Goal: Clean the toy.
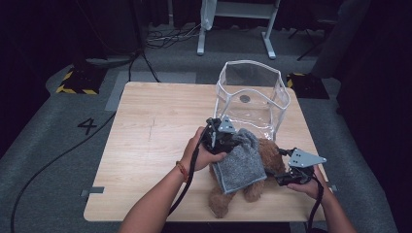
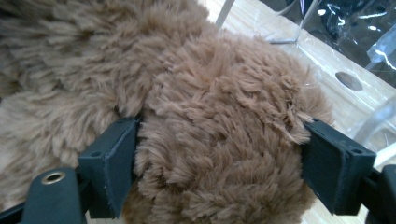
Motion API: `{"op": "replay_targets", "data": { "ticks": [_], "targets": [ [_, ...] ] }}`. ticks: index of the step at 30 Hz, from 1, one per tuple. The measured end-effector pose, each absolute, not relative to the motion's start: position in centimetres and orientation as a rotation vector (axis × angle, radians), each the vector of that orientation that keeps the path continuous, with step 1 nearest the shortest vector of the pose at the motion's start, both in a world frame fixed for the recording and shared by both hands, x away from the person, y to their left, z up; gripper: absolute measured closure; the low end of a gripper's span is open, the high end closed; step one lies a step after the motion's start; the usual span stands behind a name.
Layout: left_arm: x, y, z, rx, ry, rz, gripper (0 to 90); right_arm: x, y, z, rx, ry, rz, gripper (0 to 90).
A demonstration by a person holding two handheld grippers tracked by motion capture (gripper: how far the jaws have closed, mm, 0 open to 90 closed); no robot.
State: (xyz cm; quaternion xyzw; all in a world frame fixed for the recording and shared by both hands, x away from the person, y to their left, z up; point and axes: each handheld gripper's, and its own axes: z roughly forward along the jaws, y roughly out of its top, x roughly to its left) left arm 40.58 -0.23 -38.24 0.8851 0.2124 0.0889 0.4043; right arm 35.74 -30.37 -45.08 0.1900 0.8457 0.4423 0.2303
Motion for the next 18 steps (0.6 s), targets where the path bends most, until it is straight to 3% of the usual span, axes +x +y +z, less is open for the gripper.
{"op": "replay_targets", "data": {
  "ticks": [5, 9, 18],
  "targets": [
    [41.0, 1.5, -39.8, 2.3, 0.587, 0.166, 75.8, 35.7, -30.7, -45.8, 0.546, 2.337, 1.221, 19.8],
    [40.7, 5.5, -41.6, 2.296, 0.664, 0.134, 75.7, 35.9, -30.7, -46.2, 0.567, 2.34, 1.207, 19.7],
    [38.3, 8.8, -44.2, 2.291, 0.643, 0.007, 75.8, 36.3, -30.8, -47.3, 0.587, 2.354, 1.158, 15.0]
  ]
}}
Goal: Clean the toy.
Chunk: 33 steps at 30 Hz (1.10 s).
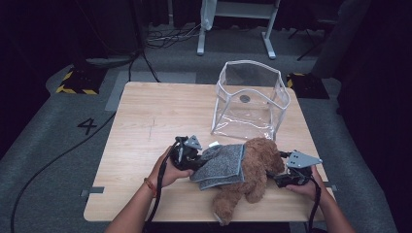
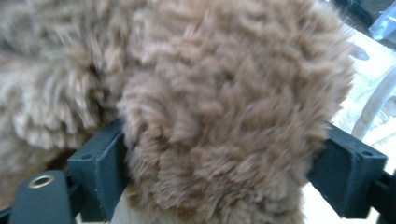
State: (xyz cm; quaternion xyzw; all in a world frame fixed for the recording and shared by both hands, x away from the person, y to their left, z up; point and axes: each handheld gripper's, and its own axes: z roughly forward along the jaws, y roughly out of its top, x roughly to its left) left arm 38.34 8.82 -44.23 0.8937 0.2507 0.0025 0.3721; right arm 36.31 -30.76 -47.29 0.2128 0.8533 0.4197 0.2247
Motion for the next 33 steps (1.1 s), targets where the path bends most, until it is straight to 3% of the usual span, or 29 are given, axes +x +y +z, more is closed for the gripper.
{"op": "replay_targets", "data": {
  "ticks": [4, 5, 8, 12, 16, 18, 21, 22, 23, 25, 33],
  "targets": [
    [37.6, 8.9, -44.6, 2.322, 0.631, -0.021, 76.0, 36.3, -30.4, -47.6, 0.597, 2.355, 1.132, 13.7],
    [37.0, 8.6, -44.9, 2.391, 0.632, 0.035, 76.2, 36.4, -30.0, -47.9, 0.596, 2.358, 1.105, 12.5],
    [37.0, 9.1, -45.1, 2.402, 0.66, 0.041, 76.5, 36.5, -29.7, -48.1, 0.607, 2.362, 1.086, 11.5],
    [37.9, 10.7, -43.8, 2.226, 0.713, 0.08, 76.6, 36.8, -29.6, -48.3, 0.629, 2.35, 1.118, 11.4],
    [38.9, 10.0, -40.2, 2.067, 0.646, 0.141, 76.6, 36.9, -29.5, -48.3, 0.629, 2.348, 1.115, 11.3],
    [40.0, 7.3, -37.3, 2.071, 0.571, 0.2, 76.7, 36.9, -29.3, -48.3, 0.63, 2.345, 1.114, 11.4],
    [41.1, 5.0, -36.1, 2.078, 0.529, 0.159, 76.7, 36.9, -29.3, -48.2, 0.627, 2.343, 1.114, 11.4],
    [41.9, 2.4, -35.5, 2.126, 0.466, 0.165, 76.6, 36.9, -29.3, -48.2, 0.627, 2.341, 1.115, 11.4],
    [41.9, 2.4, -35.5, 2.126, 0.466, 0.165, 76.6, 36.9, -29.3, -48.2, 0.627, 2.341, 1.115, 11.4],
    [42.8, -1.3, -35.6, 2.19, 0.401, 0.135, 76.5, 36.8, -29.3, -48.2, 0.632, 2.341, 1.12, 11.4],
    [45.2, -6.3, -37.0, 2.276, 0.388, 0.101, 73.8, 36.9, -29.3, -48.3, 0.623, 2.339, 1.122, 11.5]
  ]
}}
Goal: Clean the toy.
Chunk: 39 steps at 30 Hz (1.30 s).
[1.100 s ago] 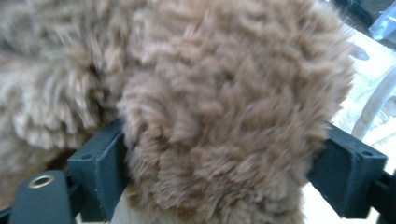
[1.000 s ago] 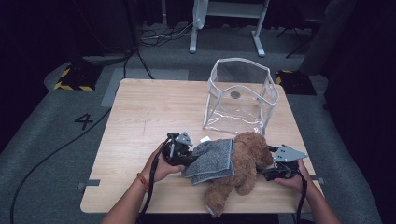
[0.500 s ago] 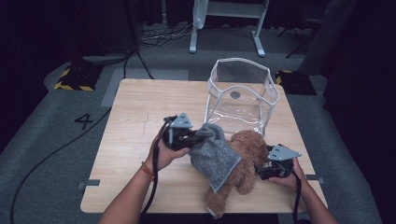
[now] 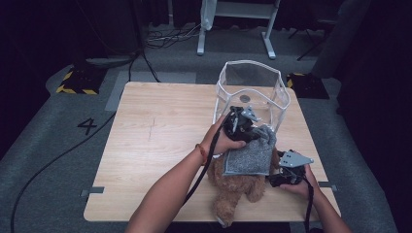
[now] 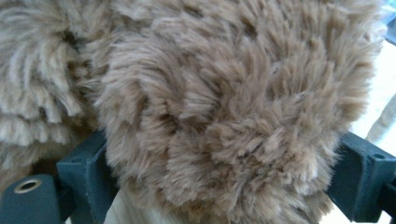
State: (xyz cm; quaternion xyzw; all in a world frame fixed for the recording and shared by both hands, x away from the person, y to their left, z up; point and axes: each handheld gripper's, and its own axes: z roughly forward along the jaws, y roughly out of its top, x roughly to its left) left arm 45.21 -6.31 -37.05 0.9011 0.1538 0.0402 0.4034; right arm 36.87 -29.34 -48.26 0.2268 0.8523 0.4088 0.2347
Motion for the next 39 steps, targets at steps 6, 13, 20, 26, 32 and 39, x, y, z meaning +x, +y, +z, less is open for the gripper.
{"op": "replay_targets", "data": {
  "ticks": [6, 13, 20, 26, 32, 39],
  "targets": [
    [46.4, -6.9, -38.9, 2.354, 0.39, 0.059, 75.9, 36.8, -29.6, -48.3, 0.611, 2.349, 1.113, 12.4],
    [45.3, -2.2, -39.9, 2.419, 0.433, 0.159, 76.2, 36.8, -29.6, -48.3, 0.603, 2.349, 1.112, 12.4],
    [41.7, 4.2, -39.7, 2.335, 0.452, 0.189, 76.2, 36.8, -29.6, -48.3, 0.606, 2.353, 1.113, 12.5],
    [37.9, 9.3, -39.8, 2.266, 0.475, 0.194, 76.2, 36.8, -29.6, -48.3, 0.609, 2.356, 1.111, 12.6],
    [34.7, 11.7, -41.3, 2.244, 0.482, 0.135, 76.2, 36.8, -29.6, -48.3, 0.613, 2.359, 1.109, 12.6],
    [33.9, 10.7, -44.8, 2.291, 0.487, 0.022, 76.9, 36.8, -29.6, -48.3, 0.618, 2.36, 1.109, 12.5]
  ]
}}
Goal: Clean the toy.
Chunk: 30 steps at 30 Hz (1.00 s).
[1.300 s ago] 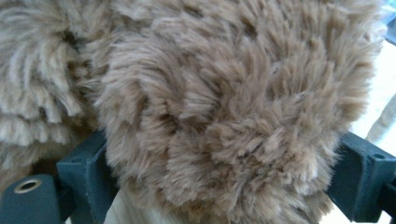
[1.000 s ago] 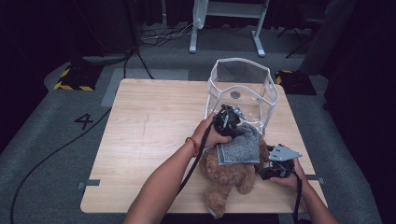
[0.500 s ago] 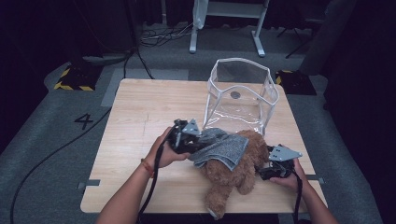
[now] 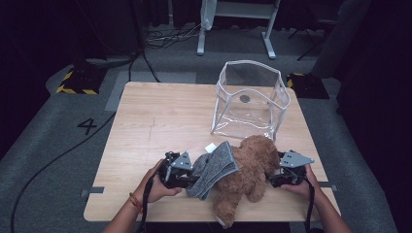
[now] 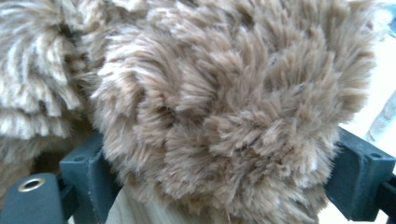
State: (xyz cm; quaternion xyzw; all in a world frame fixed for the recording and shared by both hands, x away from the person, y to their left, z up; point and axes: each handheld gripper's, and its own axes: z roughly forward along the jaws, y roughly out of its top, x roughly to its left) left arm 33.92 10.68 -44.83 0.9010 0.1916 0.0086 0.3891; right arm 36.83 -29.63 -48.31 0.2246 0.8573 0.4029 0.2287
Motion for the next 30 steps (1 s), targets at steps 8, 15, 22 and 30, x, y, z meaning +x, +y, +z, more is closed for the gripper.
{"op": "replay_targets", "data": {
  "ticks": [8, 15, 22, 30],
  "targets": [
    [33.9, 6.7, -45.5, 2.241, 0.464, -0.042, 68.1, 37.1, -29.9, -48.7, 0.659, 2.373, 1.062, 11.8],
    [34.1, 5.7, -46.3, 2.223, 0.555, 0.064, 62.3, 37.2, -29.7, -48.8, 0.671, 2.365, 0.963, 12.0],
    [34.5, 5.7, -43.6, 2.158, 0.543, 0.289, 73.6, 36.9, -29.1, -49.2, 0.702, 2.366, 0.967, 14.0],
    [36.0, 5.3, -41.0, 2.09, 0.529, 0.323, 75.3, 36.4, -28.4, -48.7, 0.701, 2.361, 0.963, 14.6]
  ]
}}
